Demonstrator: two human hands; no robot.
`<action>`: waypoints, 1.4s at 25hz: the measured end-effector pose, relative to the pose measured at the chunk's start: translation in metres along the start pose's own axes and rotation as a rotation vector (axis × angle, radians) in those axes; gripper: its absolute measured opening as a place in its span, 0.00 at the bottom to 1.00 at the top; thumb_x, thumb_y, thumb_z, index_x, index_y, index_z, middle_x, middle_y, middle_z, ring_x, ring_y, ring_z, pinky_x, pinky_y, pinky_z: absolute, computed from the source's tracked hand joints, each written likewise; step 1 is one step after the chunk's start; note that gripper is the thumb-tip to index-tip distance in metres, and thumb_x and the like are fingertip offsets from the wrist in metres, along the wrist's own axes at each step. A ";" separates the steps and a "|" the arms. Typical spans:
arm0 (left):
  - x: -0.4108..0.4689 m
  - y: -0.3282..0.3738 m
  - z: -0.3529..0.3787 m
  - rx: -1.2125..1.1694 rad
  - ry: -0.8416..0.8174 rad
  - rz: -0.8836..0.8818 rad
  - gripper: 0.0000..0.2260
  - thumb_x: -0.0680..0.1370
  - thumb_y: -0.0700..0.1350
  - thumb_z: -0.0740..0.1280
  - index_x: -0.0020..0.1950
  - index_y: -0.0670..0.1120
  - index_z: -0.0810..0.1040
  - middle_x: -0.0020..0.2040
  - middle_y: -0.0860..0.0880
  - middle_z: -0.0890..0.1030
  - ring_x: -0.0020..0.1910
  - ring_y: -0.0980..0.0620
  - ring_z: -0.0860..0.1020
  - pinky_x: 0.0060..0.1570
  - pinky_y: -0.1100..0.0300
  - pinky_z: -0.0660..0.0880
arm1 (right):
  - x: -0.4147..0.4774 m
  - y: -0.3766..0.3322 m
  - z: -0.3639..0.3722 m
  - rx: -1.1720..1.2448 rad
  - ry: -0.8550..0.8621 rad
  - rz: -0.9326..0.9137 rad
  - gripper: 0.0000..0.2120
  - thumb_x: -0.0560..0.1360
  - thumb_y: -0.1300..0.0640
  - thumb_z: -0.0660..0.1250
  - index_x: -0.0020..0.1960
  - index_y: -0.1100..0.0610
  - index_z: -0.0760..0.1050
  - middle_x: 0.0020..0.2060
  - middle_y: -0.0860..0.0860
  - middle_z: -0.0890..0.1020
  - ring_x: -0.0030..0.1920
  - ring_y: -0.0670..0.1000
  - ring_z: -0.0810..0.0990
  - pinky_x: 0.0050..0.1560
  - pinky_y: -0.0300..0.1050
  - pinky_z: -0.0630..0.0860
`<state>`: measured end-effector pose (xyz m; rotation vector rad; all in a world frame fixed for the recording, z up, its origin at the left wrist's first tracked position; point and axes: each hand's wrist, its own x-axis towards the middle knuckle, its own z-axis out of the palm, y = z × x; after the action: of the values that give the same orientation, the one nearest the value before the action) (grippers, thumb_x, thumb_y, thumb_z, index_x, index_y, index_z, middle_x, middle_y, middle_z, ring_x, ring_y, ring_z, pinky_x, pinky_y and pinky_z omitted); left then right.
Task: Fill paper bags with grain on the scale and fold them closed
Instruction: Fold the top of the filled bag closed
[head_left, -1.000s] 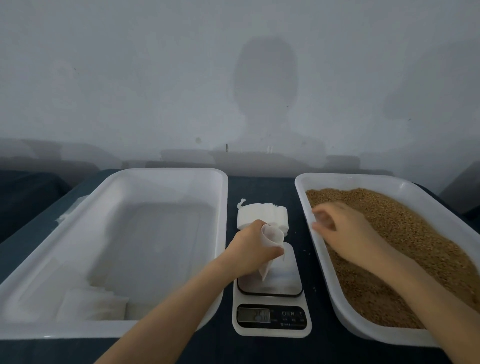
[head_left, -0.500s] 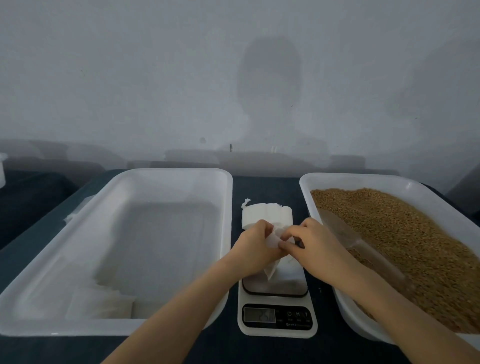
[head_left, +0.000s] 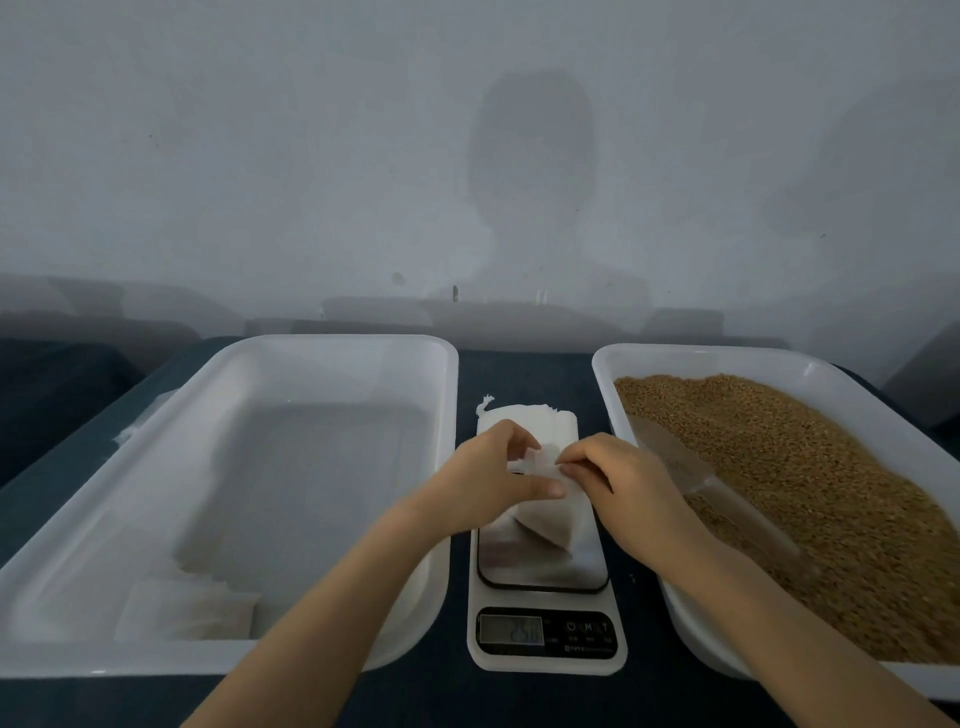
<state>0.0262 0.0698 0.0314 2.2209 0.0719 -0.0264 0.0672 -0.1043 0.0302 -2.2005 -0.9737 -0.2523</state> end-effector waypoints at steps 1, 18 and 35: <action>0.000 0.000 -0.005 0.010 -0.019 0.008 0.24 0.69 0.54 0.75 0.60 0.53 0.69 0.56 0.57 0.74 0.56 0.57 0.74 0.55 0.63 0.71 | 0.000 -0.001 0.000 0.007 0.005 -0.015 0.03 0.76 0.64 0.67 0.47 0.60 0.80 0.41 0.49 0.80 0.42 0.40 0.76 0.45 0.28 0.70; -0.003 -0.012 -0.002 0.259 0.154 0.141 0.07 0.75 0.48 0.71 0.41 0.50 0.75 0.33 0.58 0.73 0.32 0.60 0.71 0.34 0.76 0.67 | -0.005 0.009 -0.007 0.036 0.031 0.085 0.11 0.74 0.63 0.68 0.56 0.56 0.79 0.47 0.45 0.80 0.44 0.32 0.75 0.48 0.20 0.67; -0.003 -0.014 -0.001 0.146 0.150 0.118 0.08 0.72 0.48 0.74 0.46 0.52 0.77 0.38 0.56 0.78 0.36 0.60 0.75 0.37 0.76 0.69 | -0.006 0.009 -0.011 -0.019 -0.007 0.191 0.13 0.75 0.61 0.67 0.59 0.55 0.78 0.44 0.45 0.77 0.45 0.42 0.75 0.44 0.22 0.68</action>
<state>0.0218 0.0790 0.0206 2.3667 0.0218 0.2065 0.0706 -0.1190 0.0307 -2.2942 -0.7608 -0.1663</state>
